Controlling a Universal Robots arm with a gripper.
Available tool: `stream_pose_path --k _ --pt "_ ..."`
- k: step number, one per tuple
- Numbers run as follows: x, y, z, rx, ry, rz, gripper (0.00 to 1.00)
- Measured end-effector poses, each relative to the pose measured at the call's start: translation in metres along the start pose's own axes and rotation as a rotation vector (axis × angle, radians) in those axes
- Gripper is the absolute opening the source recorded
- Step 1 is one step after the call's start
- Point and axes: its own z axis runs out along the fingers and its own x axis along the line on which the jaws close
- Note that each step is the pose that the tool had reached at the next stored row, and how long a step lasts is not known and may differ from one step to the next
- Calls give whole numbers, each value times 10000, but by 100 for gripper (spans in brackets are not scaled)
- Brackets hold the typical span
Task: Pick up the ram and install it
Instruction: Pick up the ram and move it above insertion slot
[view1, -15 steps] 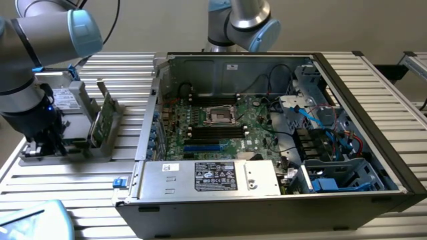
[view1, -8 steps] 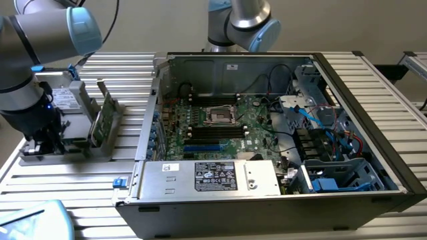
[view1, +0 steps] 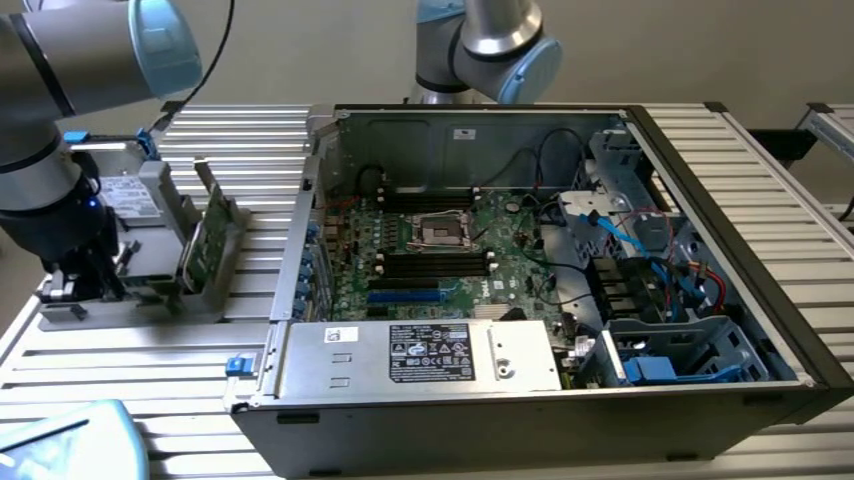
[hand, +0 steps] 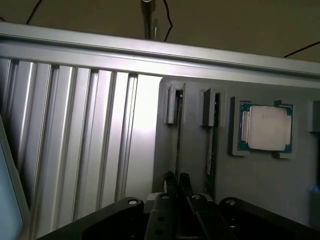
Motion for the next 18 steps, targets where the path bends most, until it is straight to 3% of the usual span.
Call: stream_pose_path --k 9,18 --pt "-9 -7 -206 -123 -91 -4 14" --pt "-15 -90 -512 -232 -164 -5 14"
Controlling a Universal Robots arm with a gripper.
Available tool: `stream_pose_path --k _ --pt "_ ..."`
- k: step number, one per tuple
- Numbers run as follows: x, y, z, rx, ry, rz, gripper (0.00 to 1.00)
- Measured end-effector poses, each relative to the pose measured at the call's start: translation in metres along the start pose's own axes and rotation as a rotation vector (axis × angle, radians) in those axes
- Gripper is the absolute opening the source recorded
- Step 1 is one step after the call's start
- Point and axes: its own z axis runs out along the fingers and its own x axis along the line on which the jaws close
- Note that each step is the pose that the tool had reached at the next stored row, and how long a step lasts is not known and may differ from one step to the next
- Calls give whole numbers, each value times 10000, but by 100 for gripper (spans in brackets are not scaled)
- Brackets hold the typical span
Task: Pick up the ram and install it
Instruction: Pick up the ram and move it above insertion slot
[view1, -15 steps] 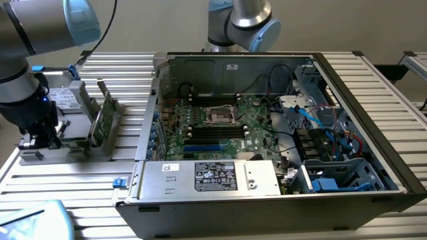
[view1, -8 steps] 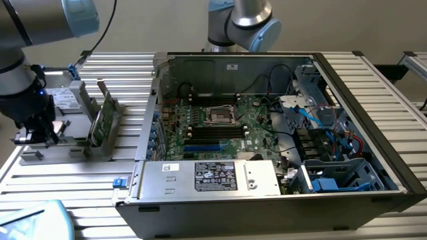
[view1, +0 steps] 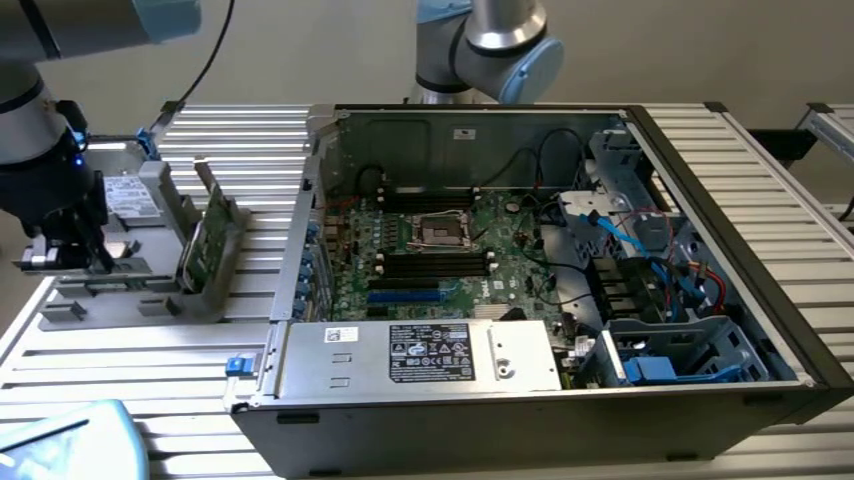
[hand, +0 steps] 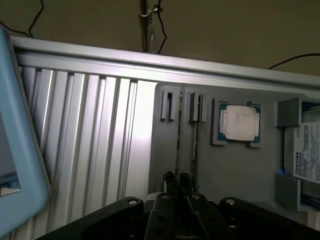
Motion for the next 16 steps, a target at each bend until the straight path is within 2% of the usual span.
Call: stream_pose_path --k 9,16 --pt "6 -215 -325 -125 -115 -7 14" --pt "10 -375 -557 -253 -207 -11 14"
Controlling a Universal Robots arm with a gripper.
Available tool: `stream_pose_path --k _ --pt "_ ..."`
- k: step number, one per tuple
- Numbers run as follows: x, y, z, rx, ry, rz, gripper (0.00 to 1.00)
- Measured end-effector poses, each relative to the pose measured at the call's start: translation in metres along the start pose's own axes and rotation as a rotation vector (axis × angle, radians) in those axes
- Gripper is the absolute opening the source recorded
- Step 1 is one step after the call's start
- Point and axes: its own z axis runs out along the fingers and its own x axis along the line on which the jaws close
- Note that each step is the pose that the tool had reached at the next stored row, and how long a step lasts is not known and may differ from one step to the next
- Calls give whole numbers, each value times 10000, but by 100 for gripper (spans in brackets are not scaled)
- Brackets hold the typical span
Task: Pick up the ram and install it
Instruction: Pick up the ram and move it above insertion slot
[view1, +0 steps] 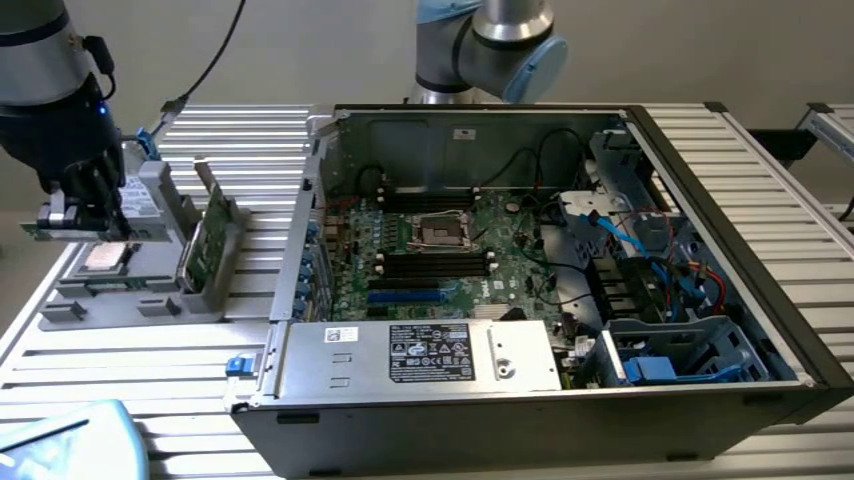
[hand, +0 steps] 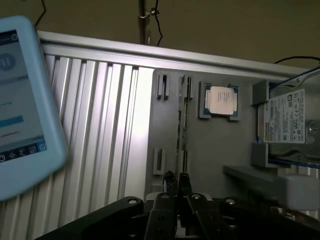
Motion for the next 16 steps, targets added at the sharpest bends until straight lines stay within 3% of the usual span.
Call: stream_pose_path --k 7,16 --pt "2 -146 -222 -161 -70 4 14" --pt "1 -403 -586 -237 -194 -11 14"
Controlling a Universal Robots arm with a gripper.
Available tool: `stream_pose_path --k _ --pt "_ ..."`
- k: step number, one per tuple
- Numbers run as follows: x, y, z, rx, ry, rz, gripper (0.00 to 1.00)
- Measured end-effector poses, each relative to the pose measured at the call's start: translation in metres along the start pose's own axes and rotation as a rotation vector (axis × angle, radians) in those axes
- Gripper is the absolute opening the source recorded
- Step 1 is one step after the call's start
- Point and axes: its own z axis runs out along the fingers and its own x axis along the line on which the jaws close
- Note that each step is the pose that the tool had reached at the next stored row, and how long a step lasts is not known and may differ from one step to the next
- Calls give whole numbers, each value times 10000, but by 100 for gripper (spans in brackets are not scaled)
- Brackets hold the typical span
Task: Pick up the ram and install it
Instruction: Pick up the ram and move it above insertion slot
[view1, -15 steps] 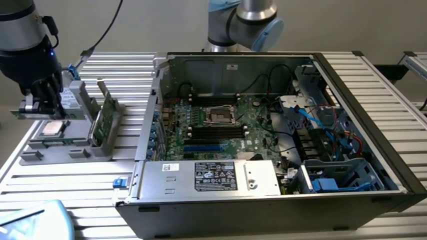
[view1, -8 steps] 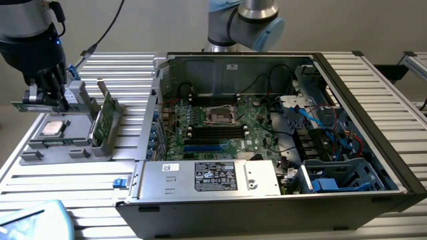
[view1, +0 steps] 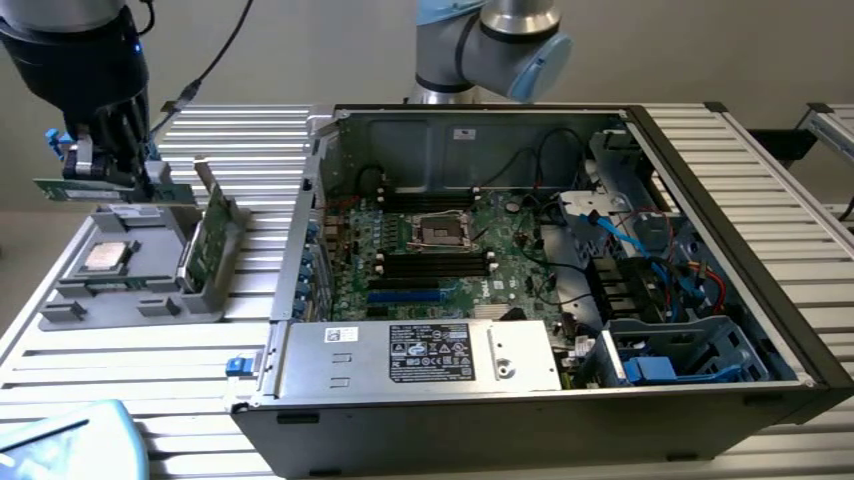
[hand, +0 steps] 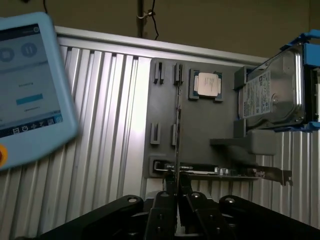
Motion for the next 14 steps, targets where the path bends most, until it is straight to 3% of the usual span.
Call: stream_pose_path --k 6,14 --pt "-6 -173 -260 -41 -68 -10 14" --pt "-10 -371 -538 -167 -156 -12 14"
